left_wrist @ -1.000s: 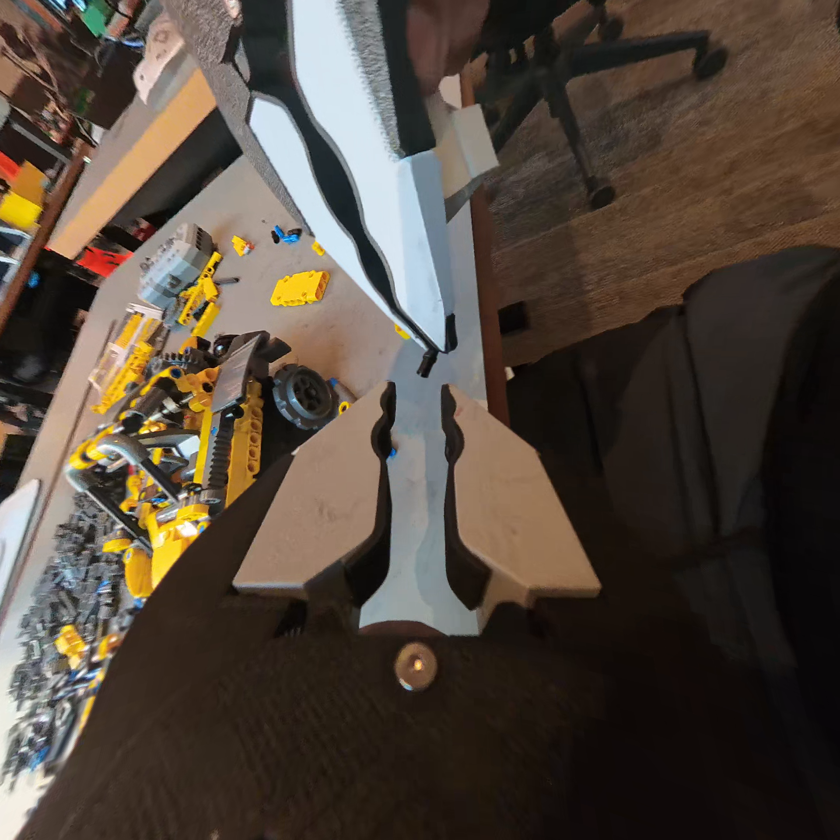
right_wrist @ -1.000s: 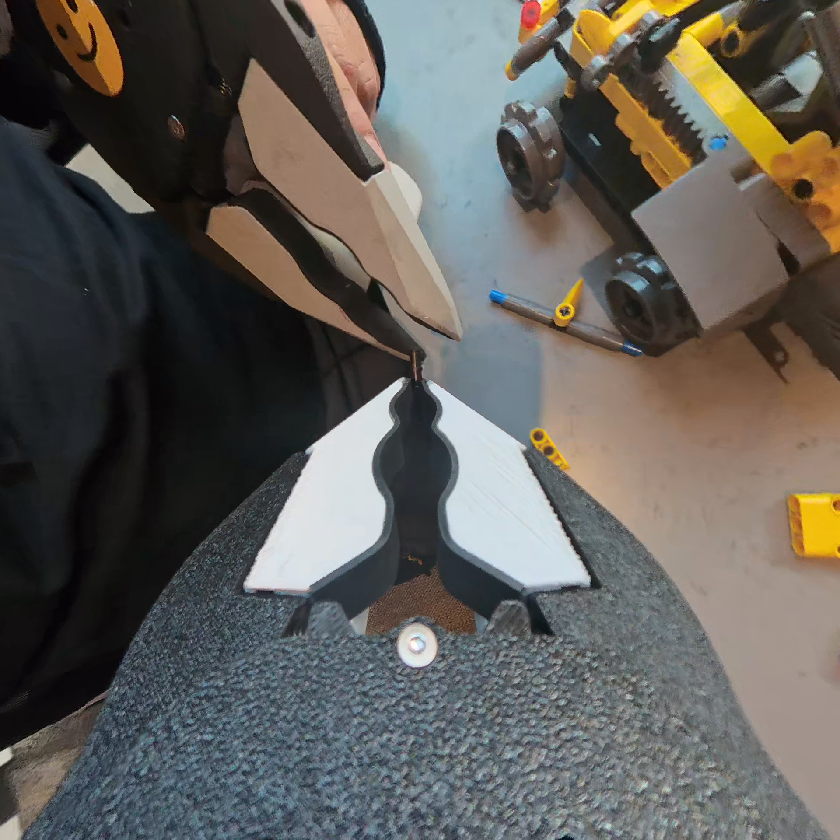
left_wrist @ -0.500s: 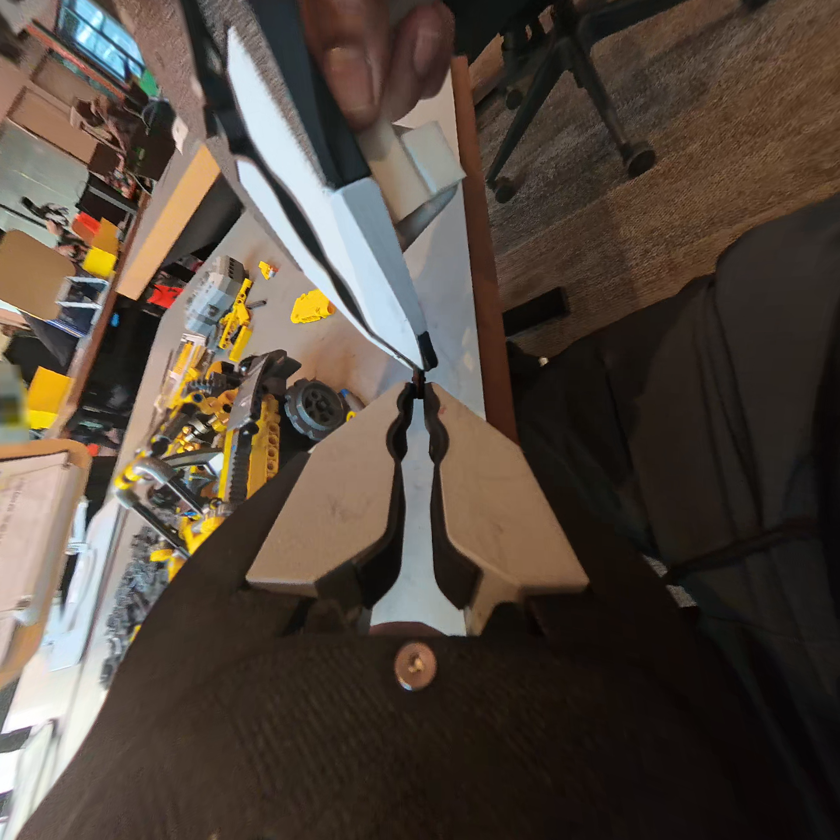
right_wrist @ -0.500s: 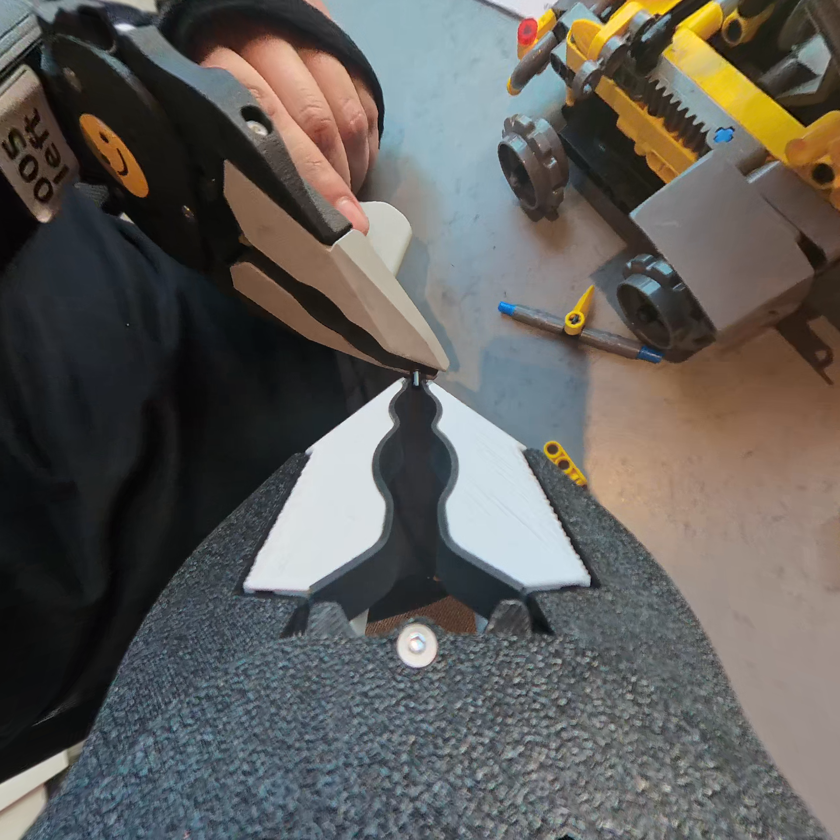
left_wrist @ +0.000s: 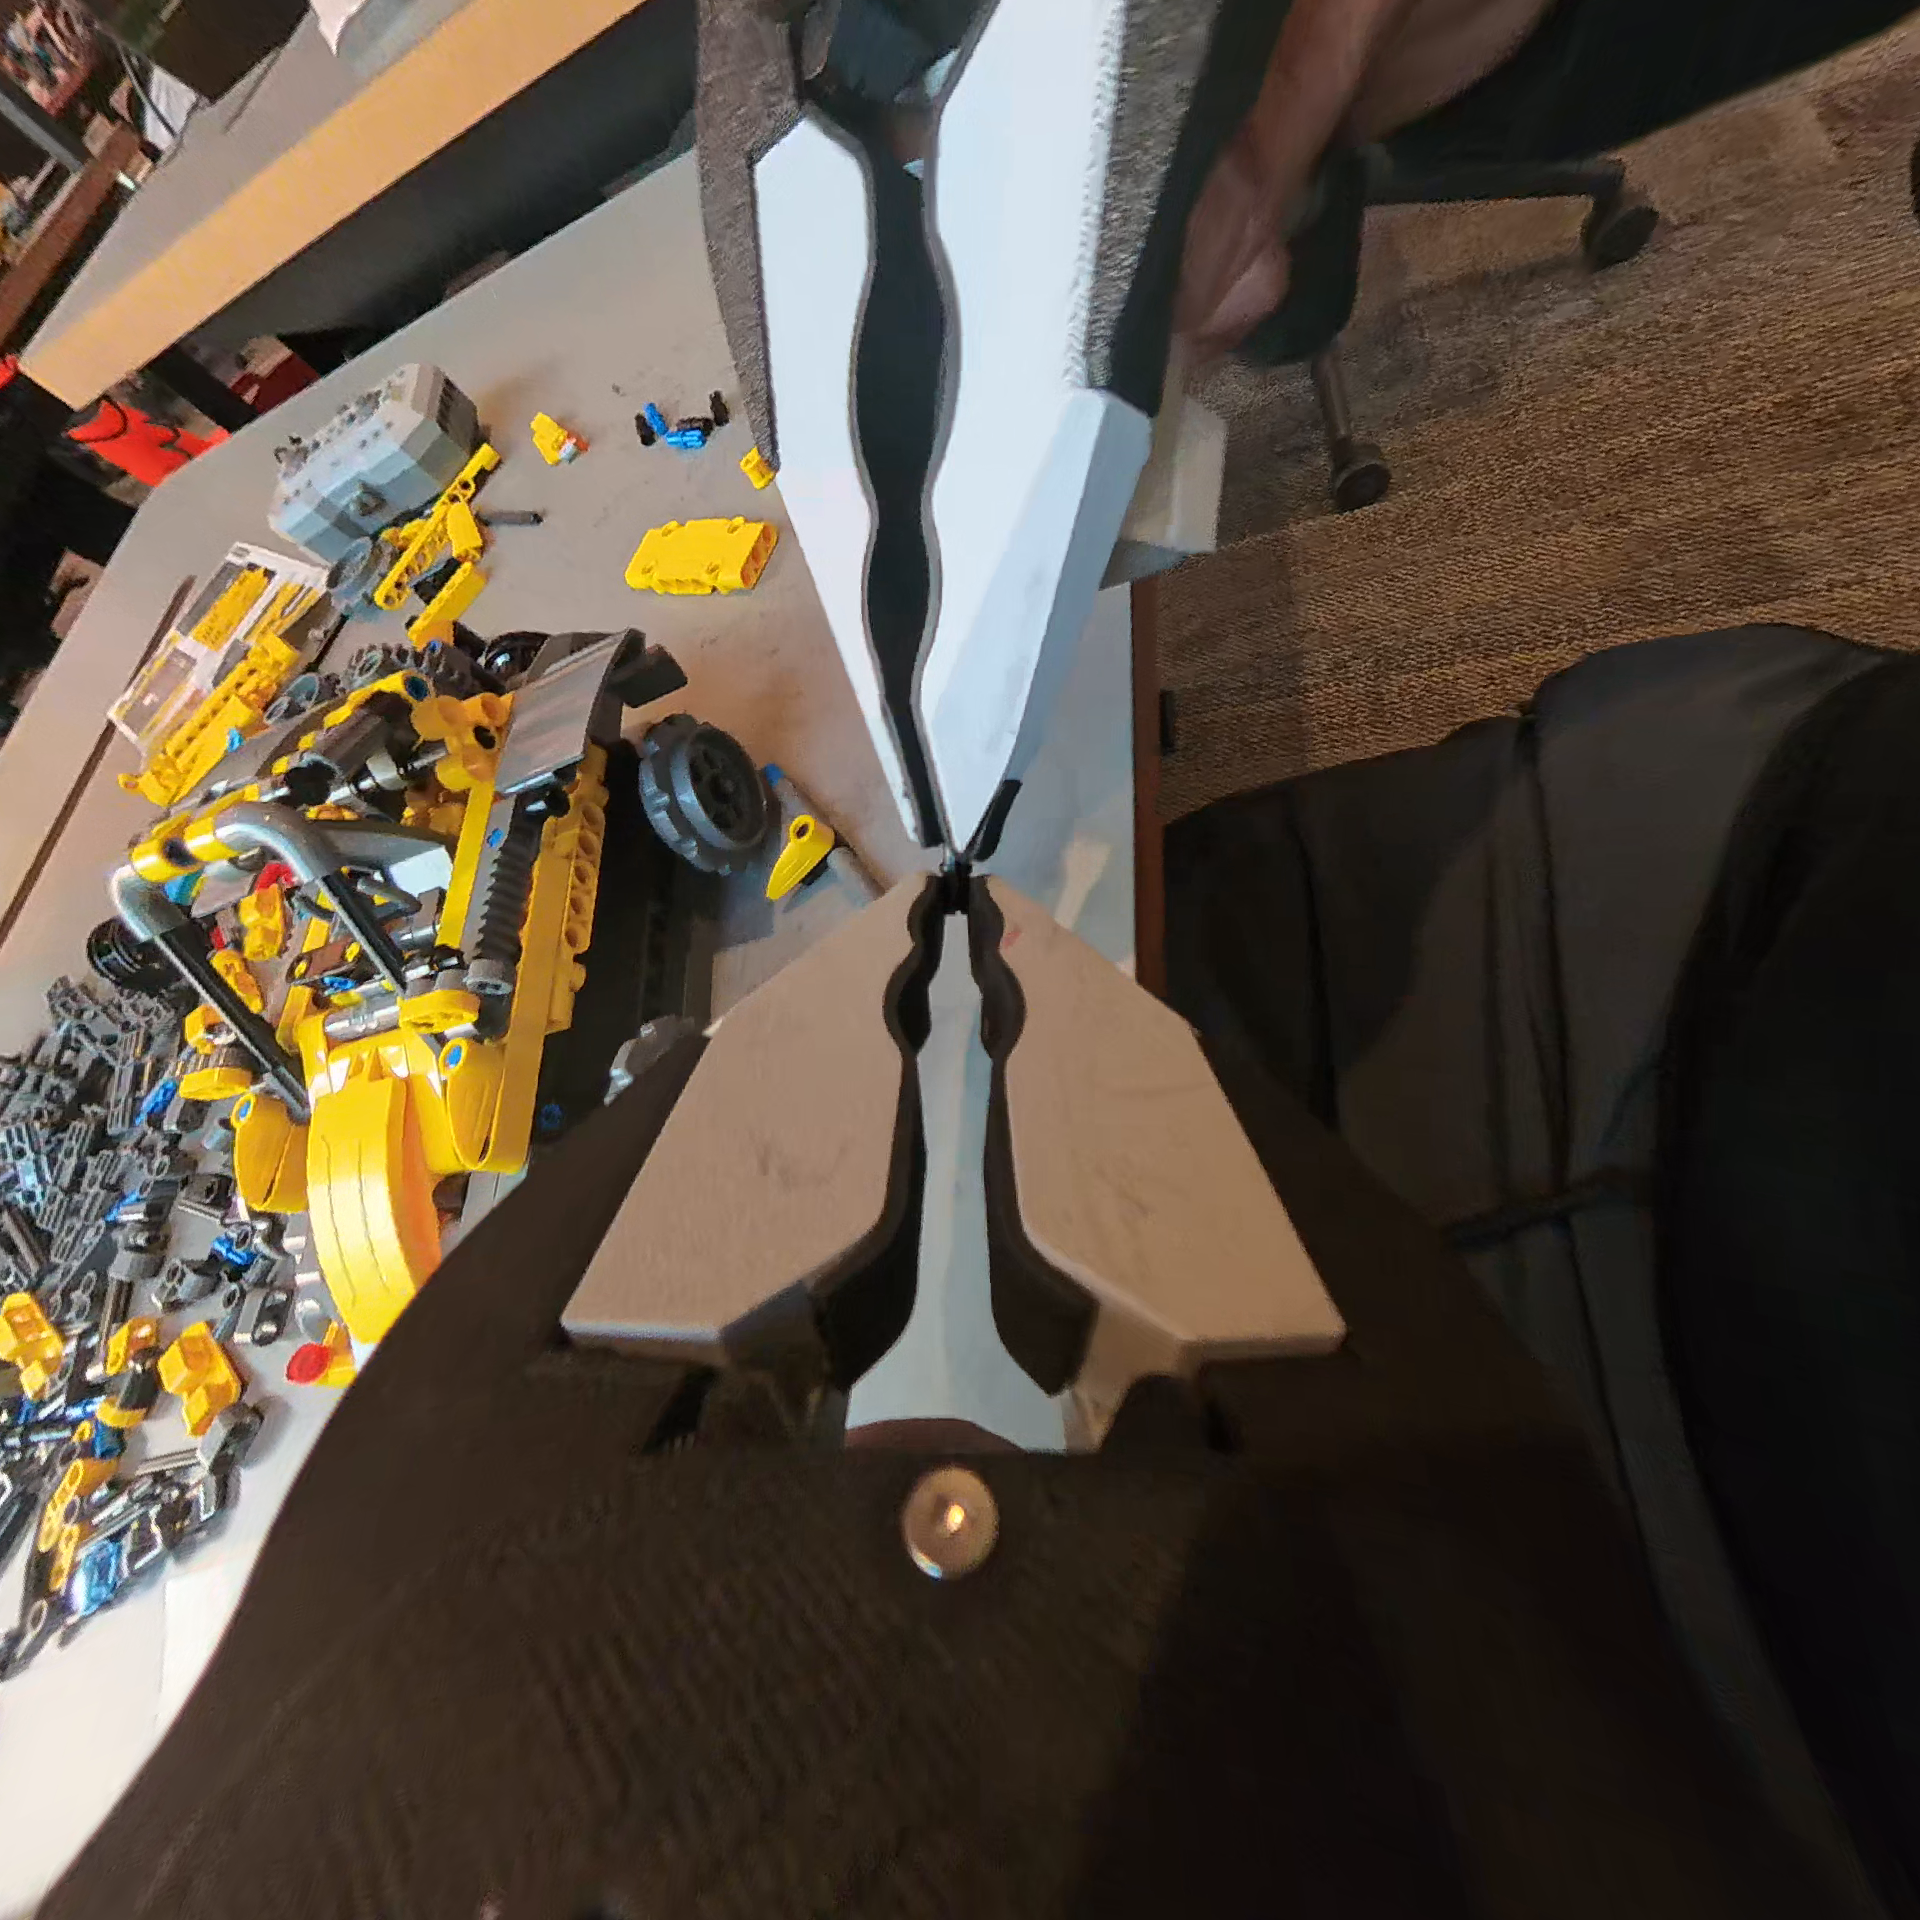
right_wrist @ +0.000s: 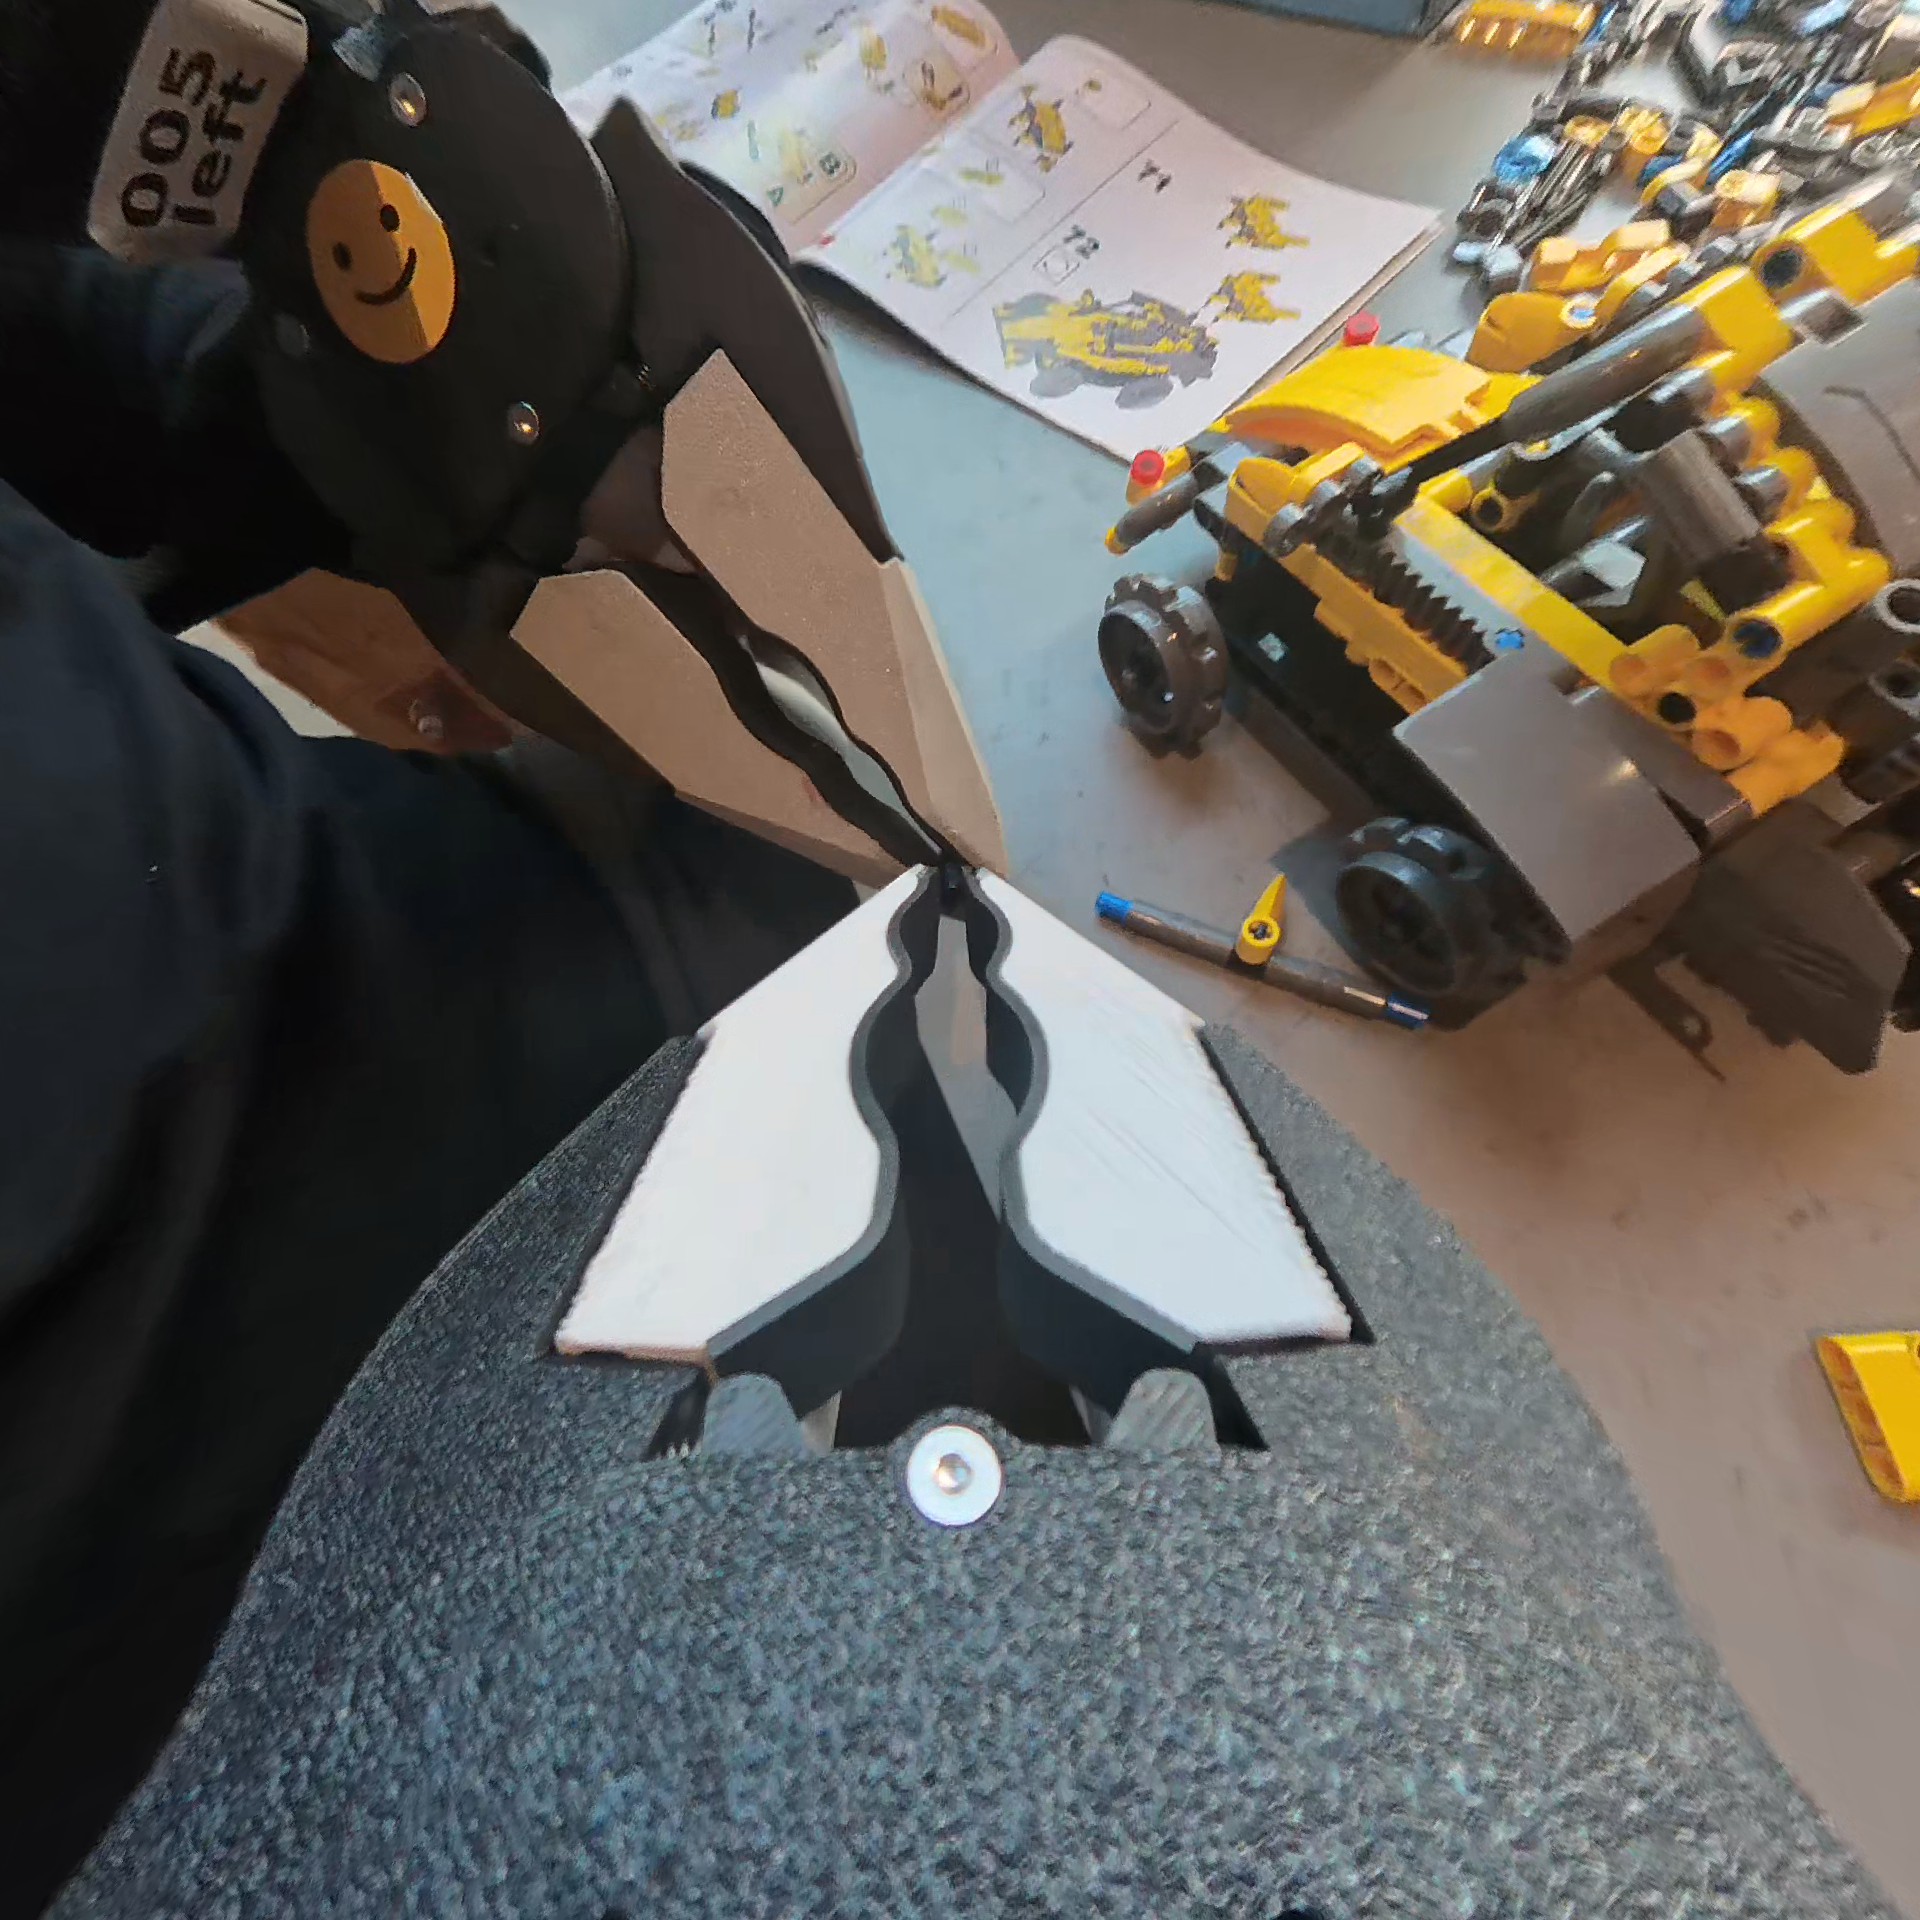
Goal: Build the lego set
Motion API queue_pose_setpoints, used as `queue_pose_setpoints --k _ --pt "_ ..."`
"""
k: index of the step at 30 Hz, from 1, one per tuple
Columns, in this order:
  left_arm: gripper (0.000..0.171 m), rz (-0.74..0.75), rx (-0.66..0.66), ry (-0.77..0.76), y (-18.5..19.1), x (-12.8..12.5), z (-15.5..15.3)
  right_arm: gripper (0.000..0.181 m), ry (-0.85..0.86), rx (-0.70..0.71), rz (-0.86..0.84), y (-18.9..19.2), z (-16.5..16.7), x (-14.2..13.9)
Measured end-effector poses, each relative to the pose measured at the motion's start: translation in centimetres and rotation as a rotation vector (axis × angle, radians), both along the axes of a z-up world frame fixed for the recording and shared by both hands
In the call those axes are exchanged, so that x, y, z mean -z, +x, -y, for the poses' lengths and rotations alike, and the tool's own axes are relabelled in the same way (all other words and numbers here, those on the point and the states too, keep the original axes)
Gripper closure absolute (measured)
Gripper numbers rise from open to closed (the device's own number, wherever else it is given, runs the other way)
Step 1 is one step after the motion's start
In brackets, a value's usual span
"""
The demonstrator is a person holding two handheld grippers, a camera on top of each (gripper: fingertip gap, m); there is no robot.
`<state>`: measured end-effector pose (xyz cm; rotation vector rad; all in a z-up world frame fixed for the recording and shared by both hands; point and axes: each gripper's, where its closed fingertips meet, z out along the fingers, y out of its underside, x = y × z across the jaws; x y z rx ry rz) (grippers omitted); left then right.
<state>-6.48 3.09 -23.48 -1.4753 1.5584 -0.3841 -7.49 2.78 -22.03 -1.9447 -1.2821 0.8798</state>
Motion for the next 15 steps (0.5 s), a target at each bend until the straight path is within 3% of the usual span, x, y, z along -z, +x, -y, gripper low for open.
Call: queue_pose_setpoints --k 1,10,15 --pt "0.171 0.0 -0.009 -0.008 -0.1 0.0 -0.2 0.177 0.015 0.009 -0.019 -0.2 -0.1 -0.1" --pt "0.171 0.026 -0.039 -0.051 -0.2 -0.2 -0.9 0.181 0.09 0.08 -0.159 -0.7 -1.5 -1.5" --pt "0.171 0.052 -0.05 -0.097 -0.2 -0.4 -1.2 0.172 0.101 0.108 -0.272 -0.2 -1.9 -2.9"
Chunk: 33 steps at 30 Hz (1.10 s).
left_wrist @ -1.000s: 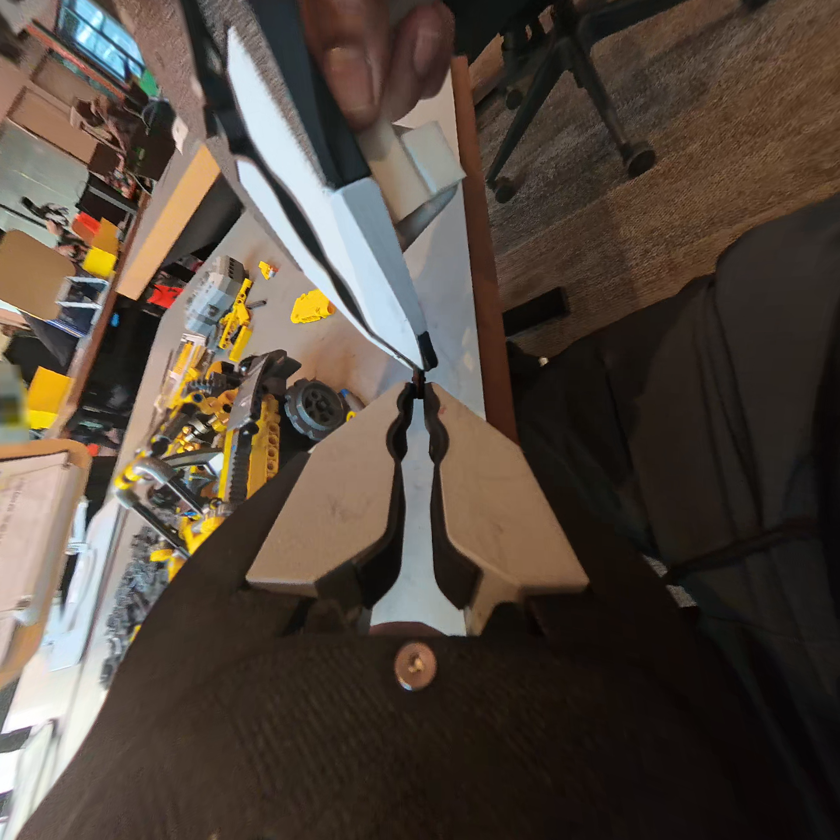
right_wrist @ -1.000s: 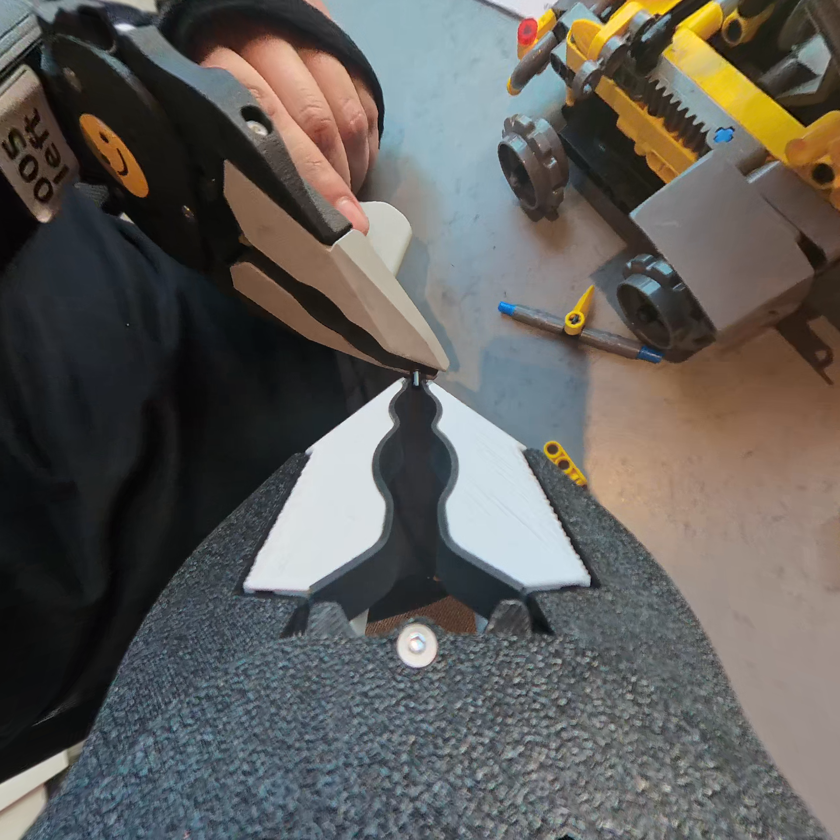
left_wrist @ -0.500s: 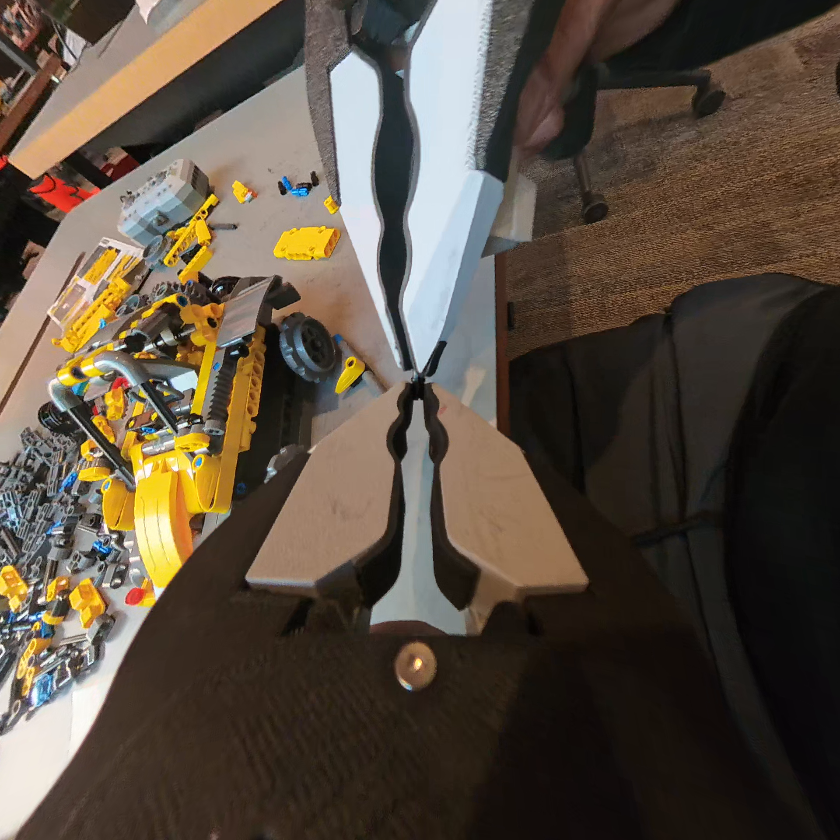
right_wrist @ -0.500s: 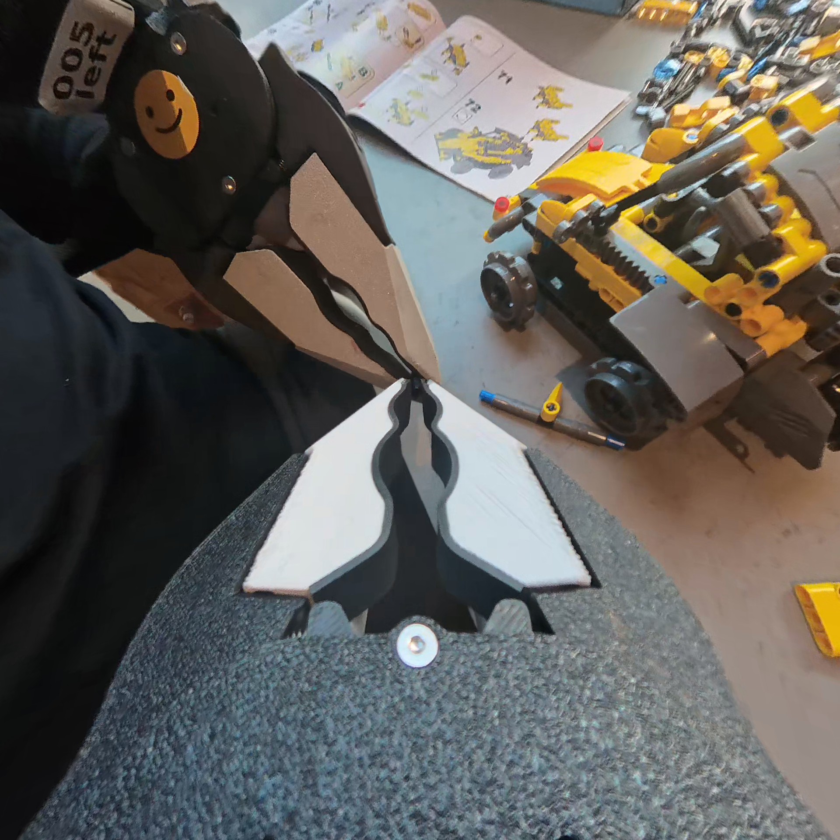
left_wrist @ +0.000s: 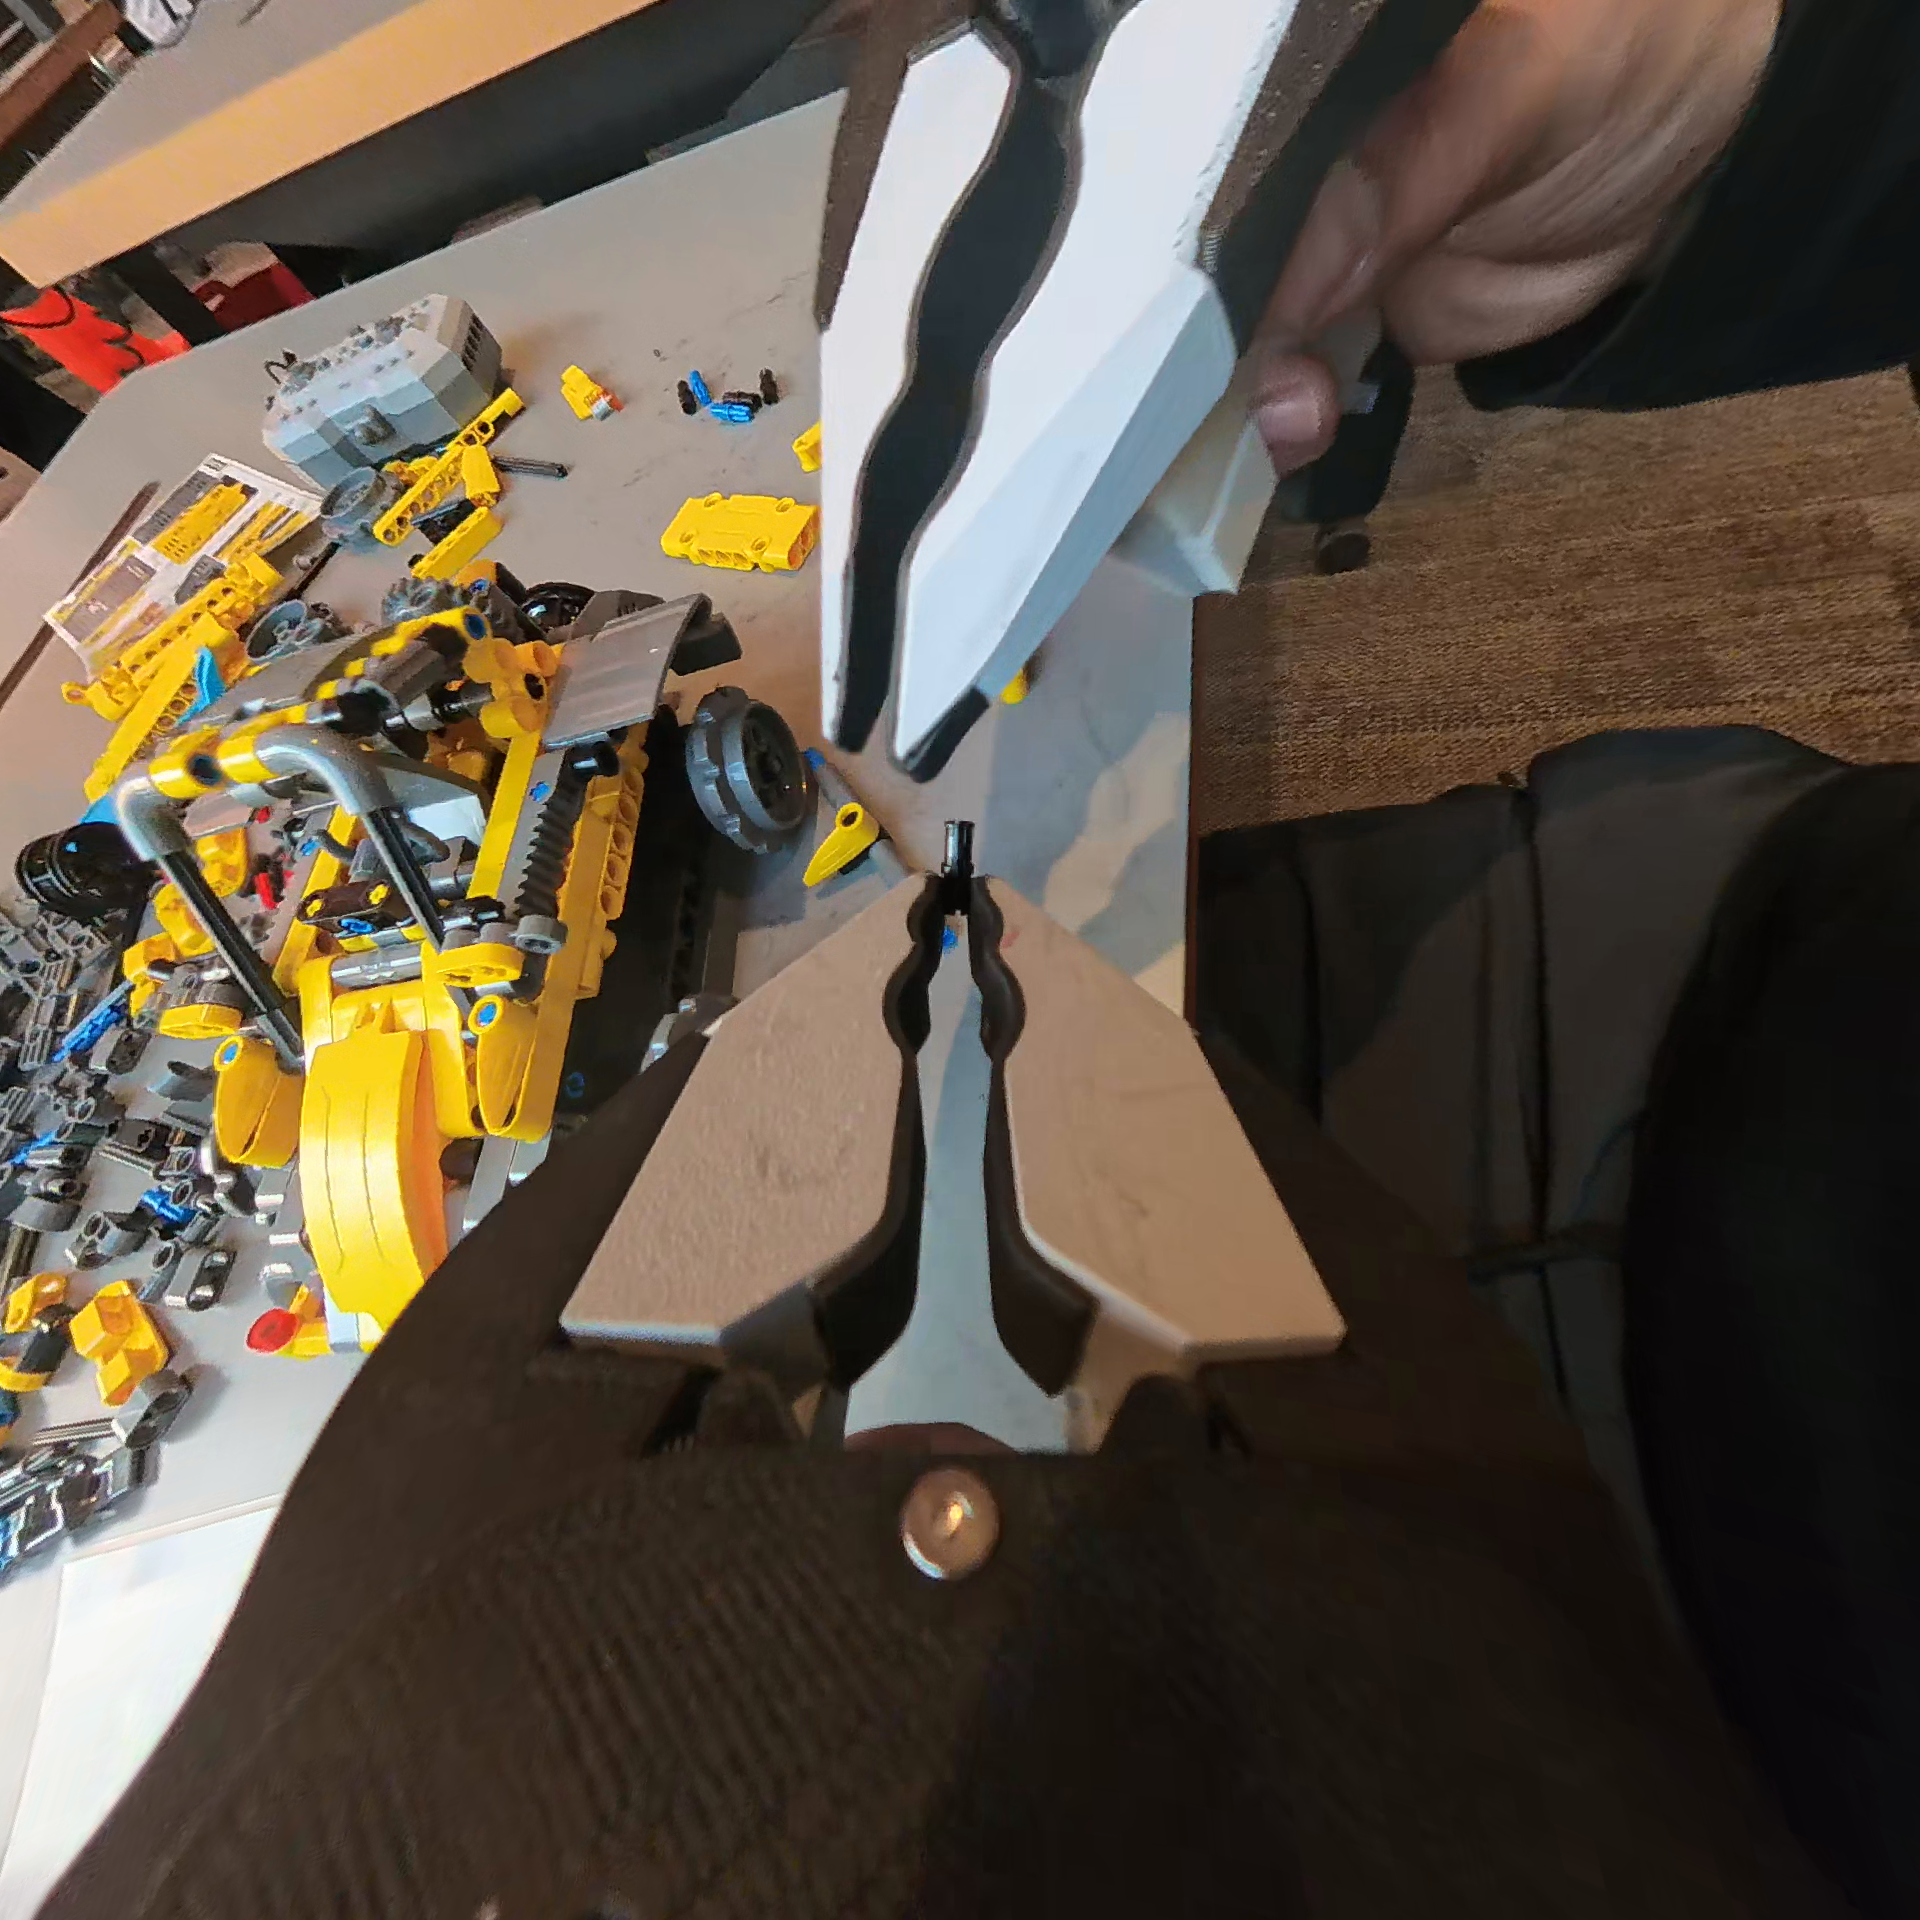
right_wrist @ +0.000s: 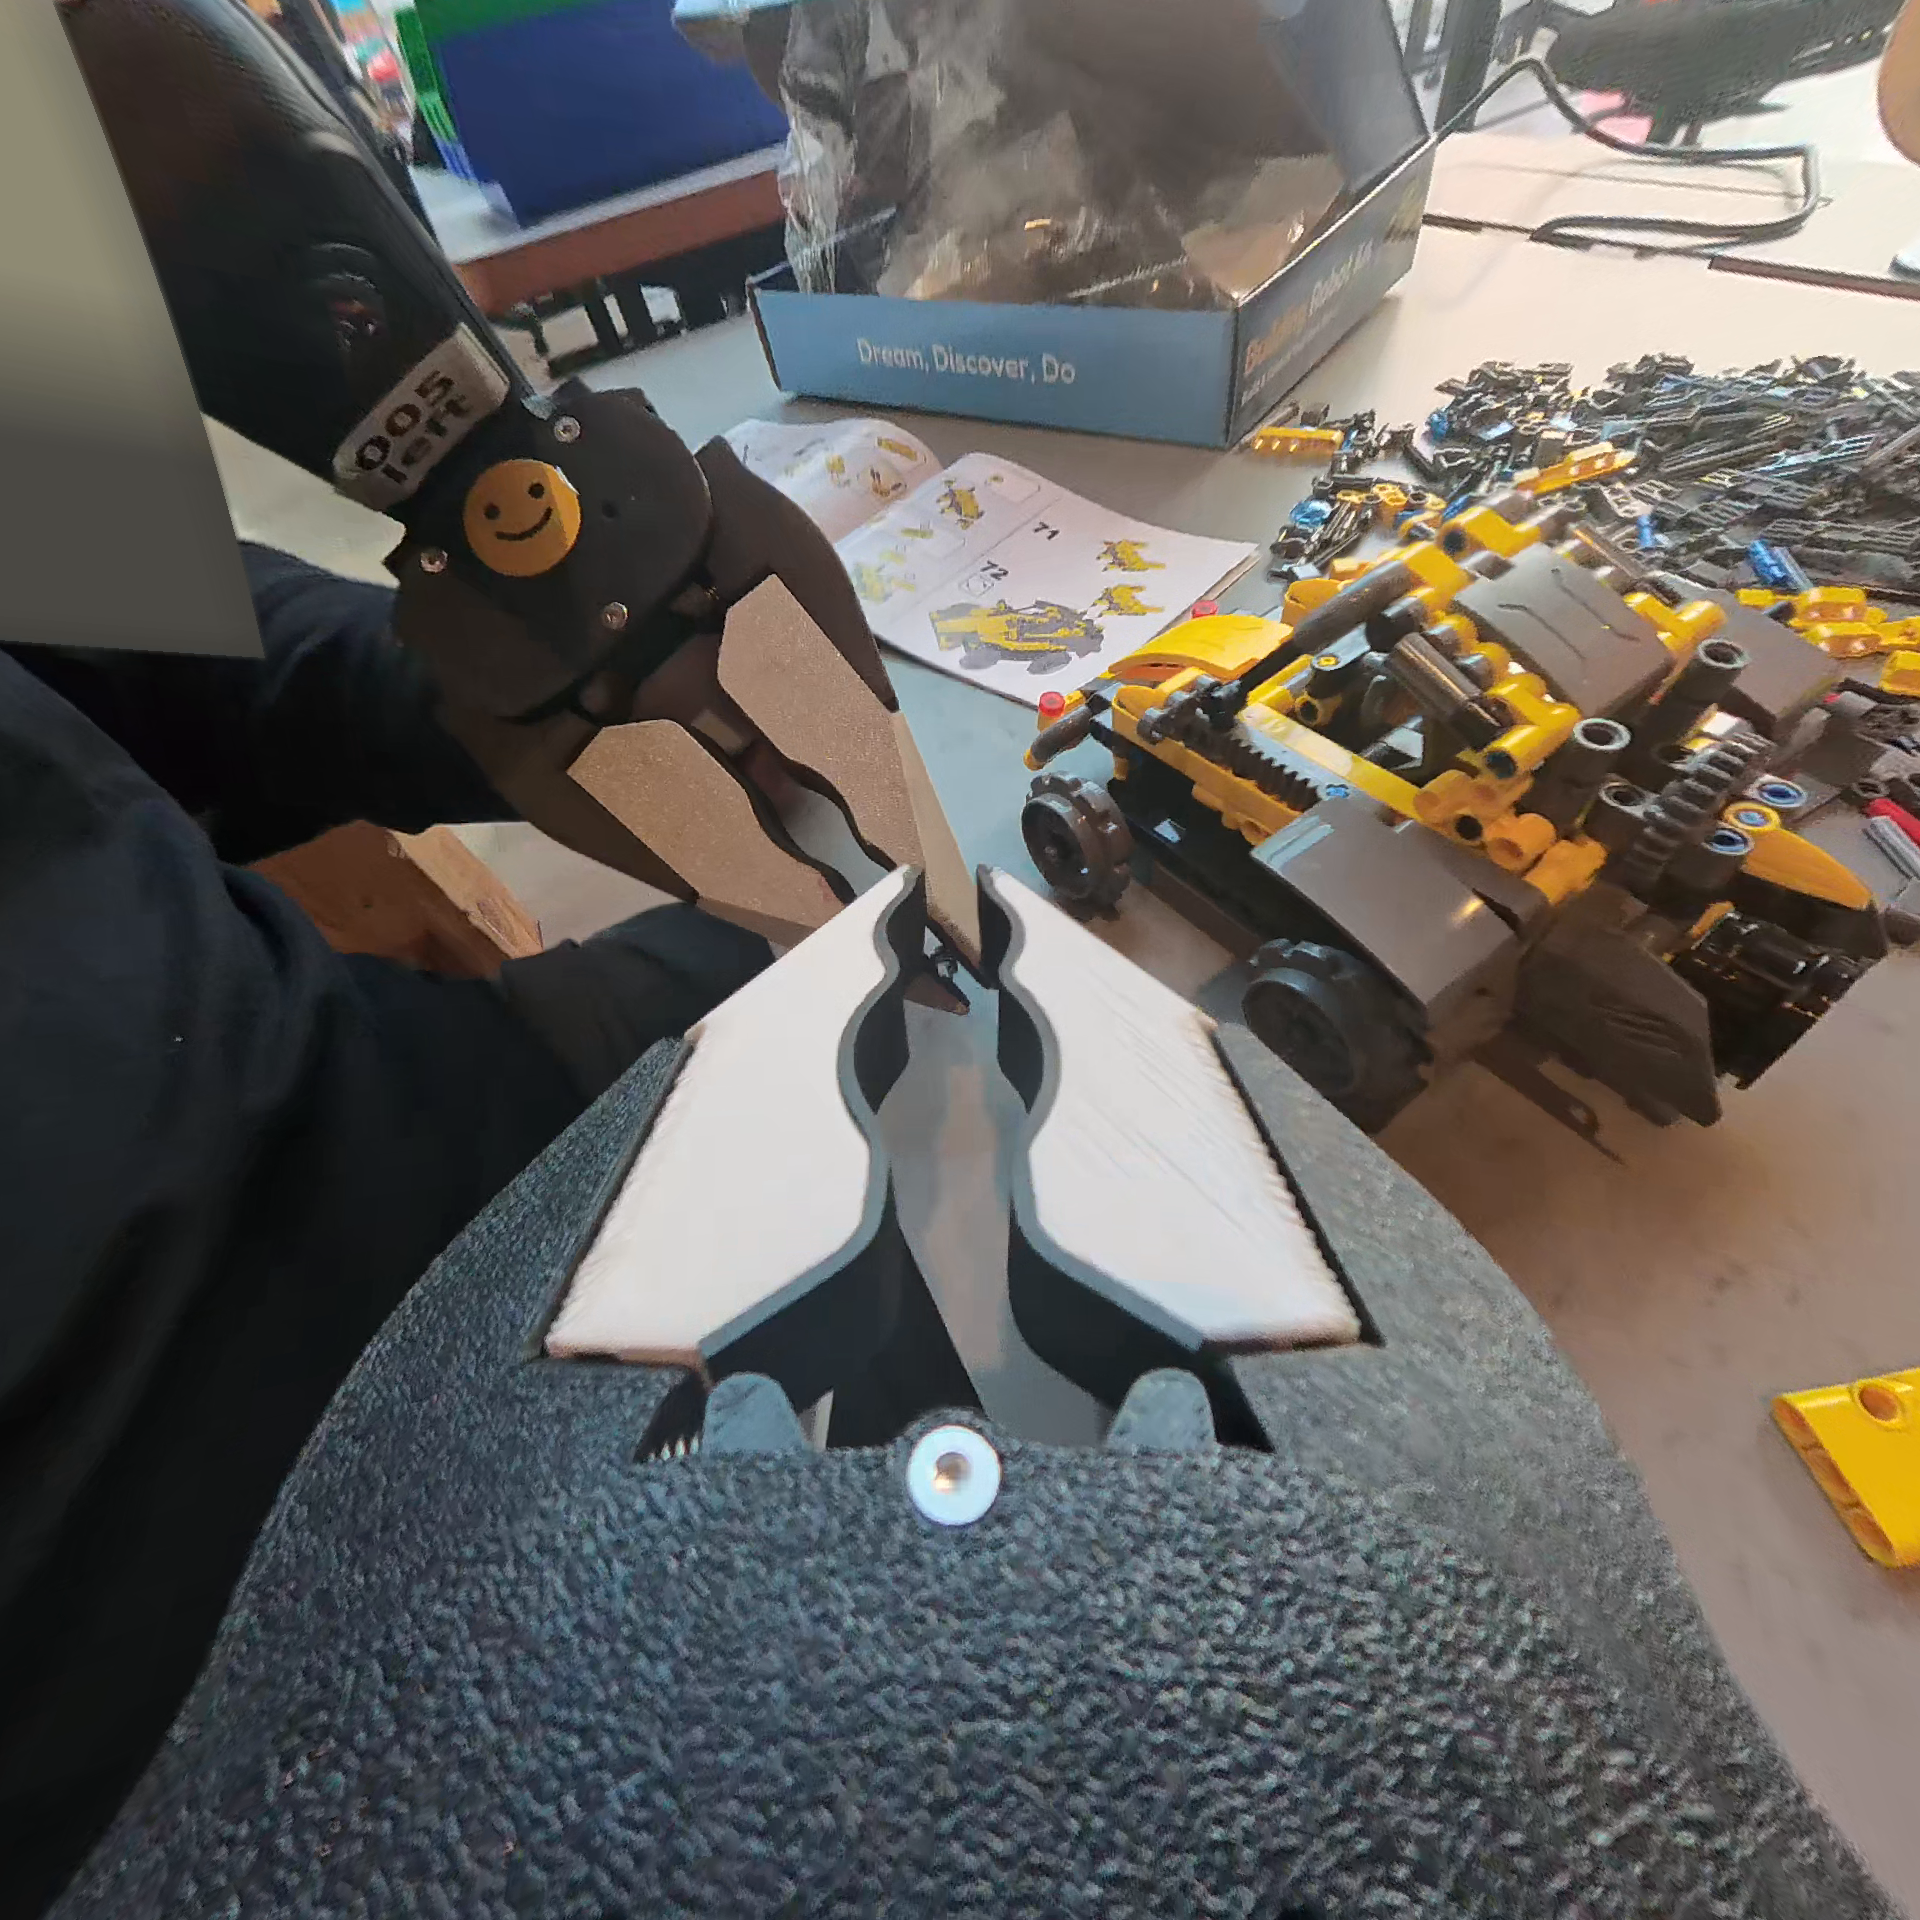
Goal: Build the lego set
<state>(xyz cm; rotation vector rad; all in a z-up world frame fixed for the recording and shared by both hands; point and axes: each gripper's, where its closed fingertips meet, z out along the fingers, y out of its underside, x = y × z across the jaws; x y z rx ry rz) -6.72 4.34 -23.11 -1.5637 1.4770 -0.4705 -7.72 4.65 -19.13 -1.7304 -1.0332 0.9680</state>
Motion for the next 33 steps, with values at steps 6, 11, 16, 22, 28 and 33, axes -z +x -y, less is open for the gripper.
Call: queue_pose_setpoints --k 6,11,16,22,28,33 --pt "0.17 0.023 -0.017 -0.019 -0.1 -0.3 -0.3 0.168 0.001 0.024 -0.011 0.7 -0.1 0.5" --pt "0.17 0.039 -0.019 -0.04 -0.2 -0.4 -0.4 0.156 0.022 0.088 0.012 2.6 -1.3 -0.1" --pt "0.17 0.039 -0.021 -0.047 -0.2 -0.4 -0.5 0.164 0.087 0.099 0.017 5.3 -1.3 -1.9" --pt "0.17 0.039 0.007 -0.014 0.1 -0.5 -0.1 0.165 0.064 -0.002 0.06 3.2 0.4 -0.6" --pt "0.171 0.049 0.042 0.036 0.3 -0.8 0.5 0.163 0.045 -0.073 0.124 0.6 1.6 1.5" --pt "0.171 0.055 0.06 0.065 0.4 -1.0 0.9 0.167 0.031 -0.075 0.108 0.2 1.7 1.5"
